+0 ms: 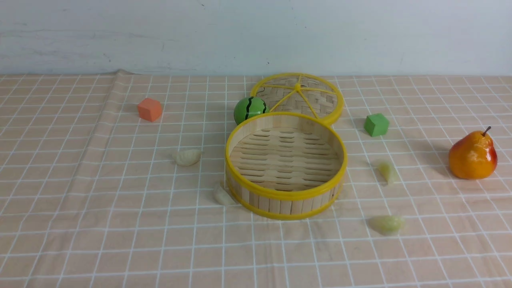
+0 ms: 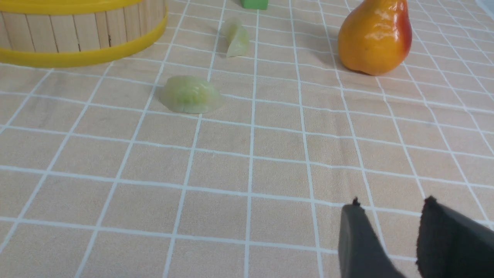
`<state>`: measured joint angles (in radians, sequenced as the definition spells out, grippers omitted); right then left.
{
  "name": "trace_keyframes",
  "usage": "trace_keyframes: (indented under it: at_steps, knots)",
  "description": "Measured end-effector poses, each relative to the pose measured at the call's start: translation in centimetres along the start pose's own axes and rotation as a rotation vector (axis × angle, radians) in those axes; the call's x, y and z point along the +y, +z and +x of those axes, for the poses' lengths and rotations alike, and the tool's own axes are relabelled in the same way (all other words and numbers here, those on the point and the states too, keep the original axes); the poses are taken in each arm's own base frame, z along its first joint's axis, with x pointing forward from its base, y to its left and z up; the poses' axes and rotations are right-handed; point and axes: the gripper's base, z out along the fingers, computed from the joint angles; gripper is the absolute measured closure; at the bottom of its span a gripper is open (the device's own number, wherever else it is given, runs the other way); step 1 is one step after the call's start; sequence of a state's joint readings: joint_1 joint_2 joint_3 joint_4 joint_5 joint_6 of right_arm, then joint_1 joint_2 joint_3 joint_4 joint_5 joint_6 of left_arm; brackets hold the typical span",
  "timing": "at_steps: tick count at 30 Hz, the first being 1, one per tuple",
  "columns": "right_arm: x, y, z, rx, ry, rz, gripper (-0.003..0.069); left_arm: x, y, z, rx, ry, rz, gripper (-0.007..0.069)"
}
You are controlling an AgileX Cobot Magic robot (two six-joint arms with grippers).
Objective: Put the dumplings into the steamer on the table with the brown tablecloth.
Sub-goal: 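Reach for and grasp a dumpling on the table with the left gripper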
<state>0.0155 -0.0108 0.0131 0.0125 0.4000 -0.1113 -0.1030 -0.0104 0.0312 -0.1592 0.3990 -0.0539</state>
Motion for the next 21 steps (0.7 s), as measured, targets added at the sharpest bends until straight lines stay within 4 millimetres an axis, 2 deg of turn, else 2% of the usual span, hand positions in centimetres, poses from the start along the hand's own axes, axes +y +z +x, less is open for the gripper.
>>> trace_keyframes:
  at_steps: [21]
  knots:
    - [0.0,0.0,0.0,0.0,0.0,0.0,0.042,0.0,0.0,0.0,0.0,0.0,0.0,0.0431]
